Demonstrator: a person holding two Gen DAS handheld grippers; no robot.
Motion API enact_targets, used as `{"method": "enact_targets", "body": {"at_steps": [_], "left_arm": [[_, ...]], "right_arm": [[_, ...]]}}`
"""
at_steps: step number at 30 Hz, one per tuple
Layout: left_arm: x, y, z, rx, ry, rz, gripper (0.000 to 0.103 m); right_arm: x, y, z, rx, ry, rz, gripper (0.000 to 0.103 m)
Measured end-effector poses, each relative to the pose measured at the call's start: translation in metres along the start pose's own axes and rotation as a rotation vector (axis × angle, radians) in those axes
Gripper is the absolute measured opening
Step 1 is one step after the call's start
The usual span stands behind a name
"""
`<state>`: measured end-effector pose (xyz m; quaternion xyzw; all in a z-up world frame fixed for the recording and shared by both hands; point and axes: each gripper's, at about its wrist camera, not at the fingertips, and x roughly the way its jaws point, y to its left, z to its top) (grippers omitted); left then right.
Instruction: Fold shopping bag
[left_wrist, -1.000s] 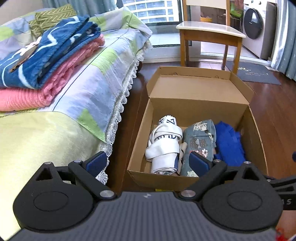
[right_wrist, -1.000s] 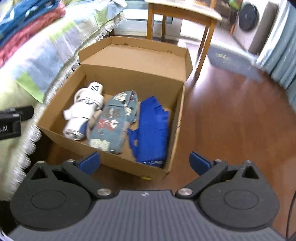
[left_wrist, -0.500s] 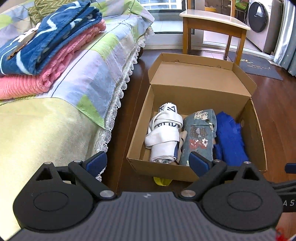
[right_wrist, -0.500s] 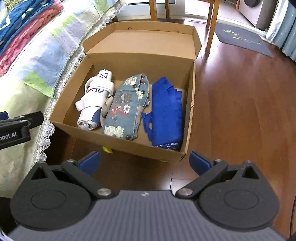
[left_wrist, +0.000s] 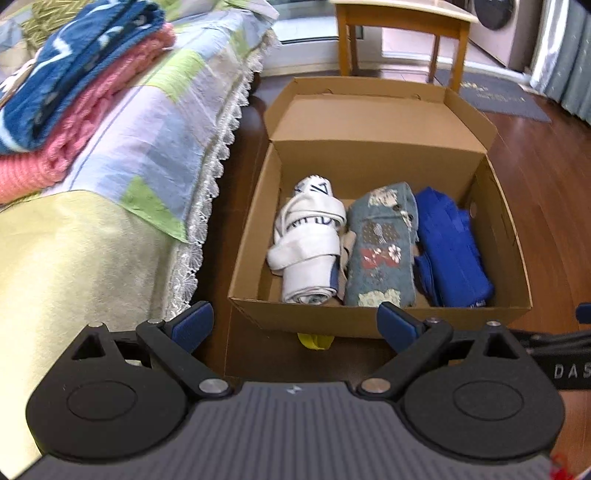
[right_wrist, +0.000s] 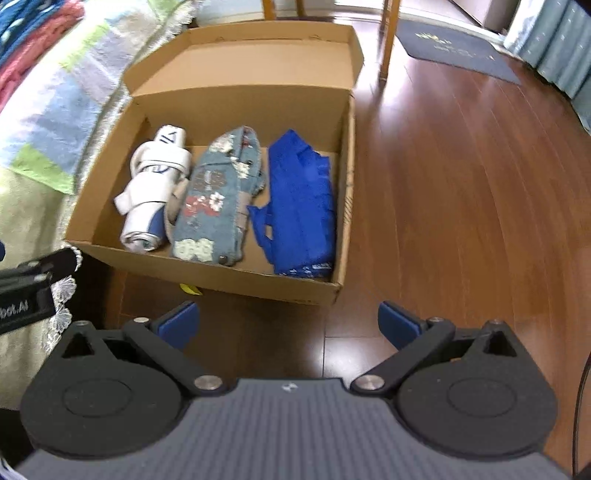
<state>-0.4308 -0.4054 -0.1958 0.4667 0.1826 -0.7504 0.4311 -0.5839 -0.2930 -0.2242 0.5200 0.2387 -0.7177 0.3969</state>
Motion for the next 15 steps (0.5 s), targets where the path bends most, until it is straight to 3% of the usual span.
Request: {"method": "enact_targets", "body": {"at_steps": [15], "left_arm": [[0.013, 0.012, -0.012, -0.025, 0.06, -0.005, 0.096]], "right_arm": [[0.017, 0.01, -0.002, -0.016, 0.06, 0.002, 0.101]]}}
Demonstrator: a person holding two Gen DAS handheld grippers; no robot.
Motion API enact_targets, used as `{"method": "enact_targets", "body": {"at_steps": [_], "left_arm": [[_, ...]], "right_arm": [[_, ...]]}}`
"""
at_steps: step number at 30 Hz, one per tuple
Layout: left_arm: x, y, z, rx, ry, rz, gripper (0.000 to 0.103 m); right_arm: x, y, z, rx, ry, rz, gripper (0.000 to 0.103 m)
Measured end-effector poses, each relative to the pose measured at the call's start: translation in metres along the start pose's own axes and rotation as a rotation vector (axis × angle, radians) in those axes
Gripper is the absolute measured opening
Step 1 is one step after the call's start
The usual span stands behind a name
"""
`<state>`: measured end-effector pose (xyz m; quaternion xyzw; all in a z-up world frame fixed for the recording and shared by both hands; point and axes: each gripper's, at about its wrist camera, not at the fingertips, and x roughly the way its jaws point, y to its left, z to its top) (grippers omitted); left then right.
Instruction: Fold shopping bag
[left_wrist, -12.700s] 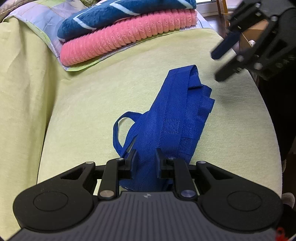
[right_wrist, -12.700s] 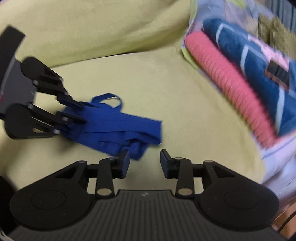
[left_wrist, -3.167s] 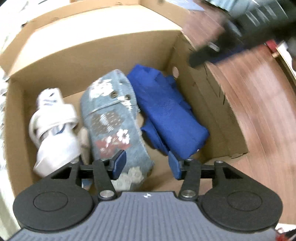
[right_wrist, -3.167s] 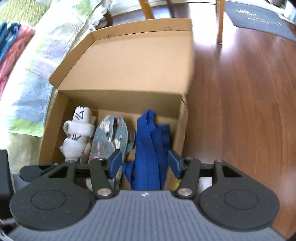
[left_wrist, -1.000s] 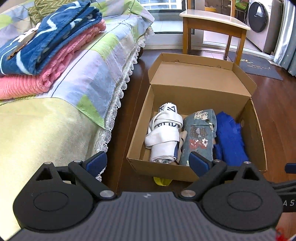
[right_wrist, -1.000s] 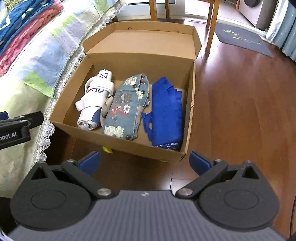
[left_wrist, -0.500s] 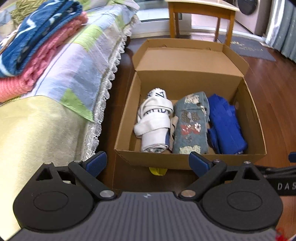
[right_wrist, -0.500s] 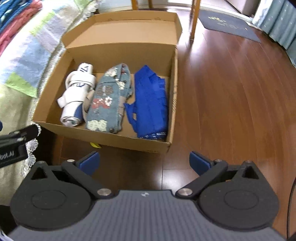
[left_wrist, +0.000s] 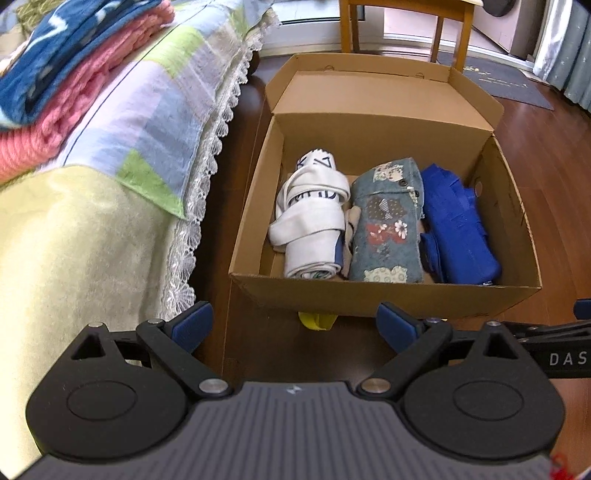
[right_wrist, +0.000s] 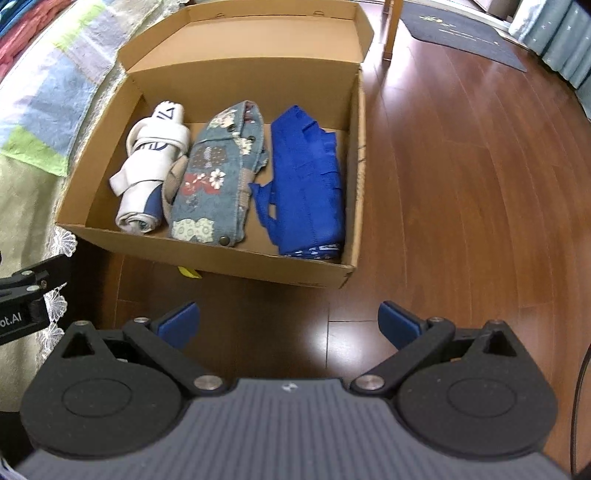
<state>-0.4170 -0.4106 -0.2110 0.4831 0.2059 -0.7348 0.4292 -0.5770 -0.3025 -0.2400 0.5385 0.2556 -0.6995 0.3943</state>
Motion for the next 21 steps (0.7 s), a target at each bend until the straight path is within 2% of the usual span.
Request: {"method": "enact_targets", "body": {"at_steps": [10, 21], "left_arm": [[0.001, 0.012, -0.01, -0.01, -0.003, 0.017, 0.096], [0.005, 0.013, -0.009, -0.016, -0.001, 0.007, 0.096]], "right_arm": [[-0.007, 0.019, 0.003, -0.058, -0.067, 0.016, 0.101], [0.0, 0.02, 0.006, -0.059, -0.053, 0.011, 0.101]]}}
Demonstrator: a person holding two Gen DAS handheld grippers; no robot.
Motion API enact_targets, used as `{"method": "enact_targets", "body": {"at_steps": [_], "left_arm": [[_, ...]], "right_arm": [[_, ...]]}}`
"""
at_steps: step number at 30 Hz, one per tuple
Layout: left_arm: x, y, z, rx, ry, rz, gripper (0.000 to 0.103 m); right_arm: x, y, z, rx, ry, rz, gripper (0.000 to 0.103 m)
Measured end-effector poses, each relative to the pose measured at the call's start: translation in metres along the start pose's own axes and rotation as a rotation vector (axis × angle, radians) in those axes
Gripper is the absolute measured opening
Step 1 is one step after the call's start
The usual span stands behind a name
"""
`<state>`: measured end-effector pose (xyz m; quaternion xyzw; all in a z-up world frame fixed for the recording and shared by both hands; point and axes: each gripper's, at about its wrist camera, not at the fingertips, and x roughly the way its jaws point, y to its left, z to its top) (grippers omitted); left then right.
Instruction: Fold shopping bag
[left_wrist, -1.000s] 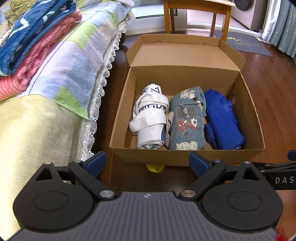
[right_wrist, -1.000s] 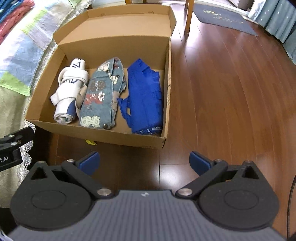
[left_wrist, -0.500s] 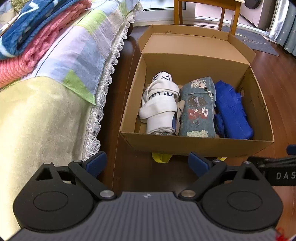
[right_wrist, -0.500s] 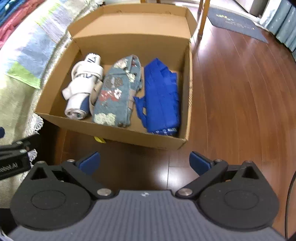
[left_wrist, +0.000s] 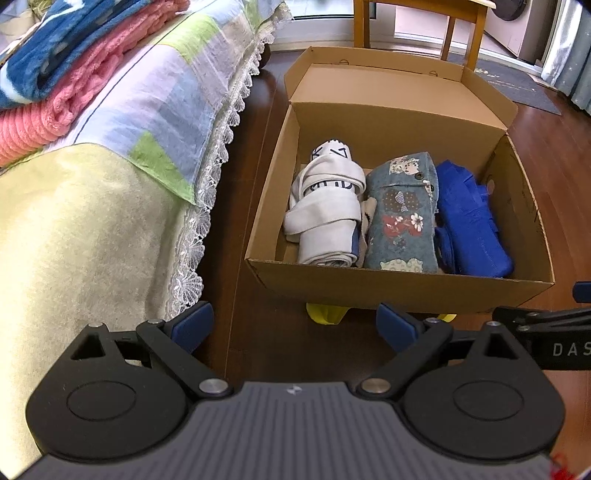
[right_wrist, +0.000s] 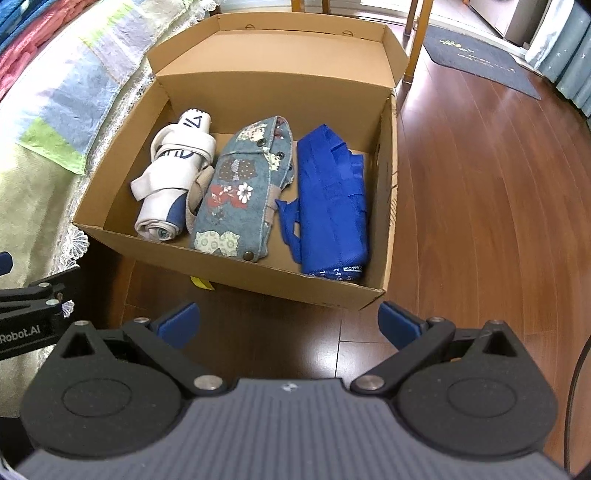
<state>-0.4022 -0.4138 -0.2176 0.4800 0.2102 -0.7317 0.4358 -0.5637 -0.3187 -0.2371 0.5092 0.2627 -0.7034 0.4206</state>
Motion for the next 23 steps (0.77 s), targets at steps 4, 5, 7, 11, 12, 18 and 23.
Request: {"method": "enact_targets", "body": {"at_steps": [4, 5, 7, 11, 12, 18, 23], "left_arm": [[-0.002, -0.004, 0.002, 0.024, -0.029, 0.025, 0.096], [-0.002, -0.005, 0.003, 0.025, -0.031, 0.022, 0.096], [-0.001, -0.005, 0.005, 0.027, -0.029, 0.016, 0.096], [0.0, -0.008, 0.007, 0.04, -0.03, 0.012, 0.096], [0.0, -0.009, 0.007, 0.041, -0.029, 0.009, 0.096], [0.001, -0.011, 0.009, 0.051, -0.035, -0.013, 0.096], [-0.003, -0.012, 0.009, 0.054, -0.068, -0.02, 0.096]], "right_arm": [[0.002, -0.001, -0.001, 0.005, 0.005, -0.003, 0.101], [0.003, -0.002, -0.001, 0.006, 0.006, -0.004, 0.101], [0.003, -0.002, -0.001, 0.005, 0.008, -0.005, 0.101], [0.004, -0.002, 0.0, 0.001, 0.009, -0.009, 0.101], [0.005, -0.002, 0.0, 0.002, 0.01, -0.01, 0.101], [0.007, -0.003, 0.0, 0.003, 0.02, -0.015, 0.101], [0.007, -0.001, 0.001, -0.008, 0.018, -0.021, 0.101]]}}
